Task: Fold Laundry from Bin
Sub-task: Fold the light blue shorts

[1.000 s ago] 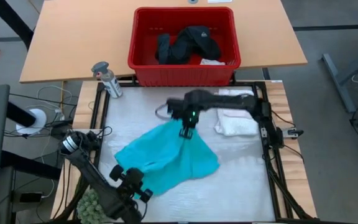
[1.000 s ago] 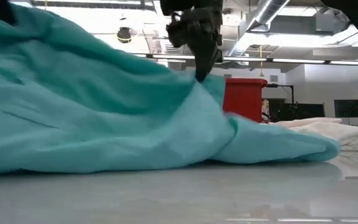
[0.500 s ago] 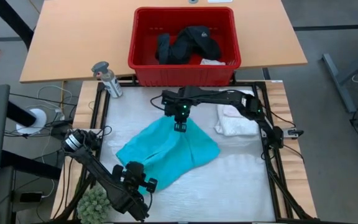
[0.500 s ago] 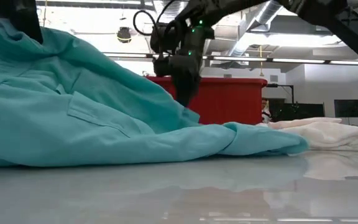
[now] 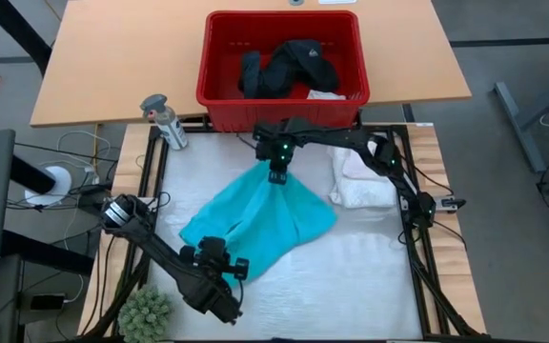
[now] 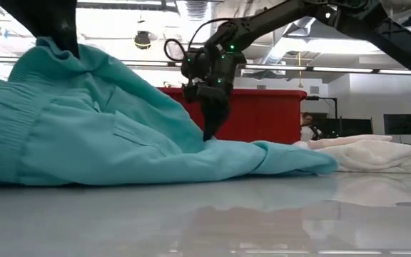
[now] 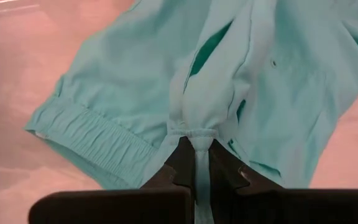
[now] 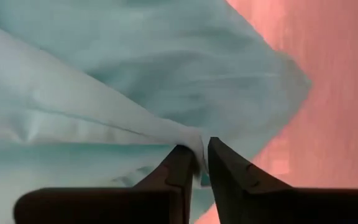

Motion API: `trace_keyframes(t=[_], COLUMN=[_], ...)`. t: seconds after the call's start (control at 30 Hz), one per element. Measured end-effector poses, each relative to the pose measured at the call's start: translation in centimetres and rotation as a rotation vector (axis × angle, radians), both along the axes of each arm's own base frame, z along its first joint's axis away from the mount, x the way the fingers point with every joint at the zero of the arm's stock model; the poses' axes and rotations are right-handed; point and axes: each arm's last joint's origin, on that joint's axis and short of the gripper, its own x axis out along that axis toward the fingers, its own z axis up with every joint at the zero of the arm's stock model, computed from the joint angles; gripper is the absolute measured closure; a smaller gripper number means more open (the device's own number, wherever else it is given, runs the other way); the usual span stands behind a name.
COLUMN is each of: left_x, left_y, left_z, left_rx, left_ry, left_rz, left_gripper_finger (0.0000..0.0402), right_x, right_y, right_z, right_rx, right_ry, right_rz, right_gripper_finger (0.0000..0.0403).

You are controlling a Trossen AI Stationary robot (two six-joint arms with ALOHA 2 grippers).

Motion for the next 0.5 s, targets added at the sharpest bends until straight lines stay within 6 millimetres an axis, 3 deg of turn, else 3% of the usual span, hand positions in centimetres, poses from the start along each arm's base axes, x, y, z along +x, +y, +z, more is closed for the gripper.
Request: trace_keyframes(t=[0.2, 0.5], left_x=[0.3, 1.2], left_y=[0.4, 1.8], left_z=[0.0, 0.0], left_rx=[-0.005, -0.006], left_ry=[-0.005, -0.010], left_rz=[0.026, 0.081], left_gripper_finger=[0.0400, 0.0400], right_x=[0.0, -0.2], right_y=[-1.8, -5.3], right_z=[0.4, 1.5], right_rx=[0.041, -0.046], right_ry=[-0.110, -0.268], right_rz=[0.048, 0.011], right_gripper_finger=[0.0306, 0.0210])
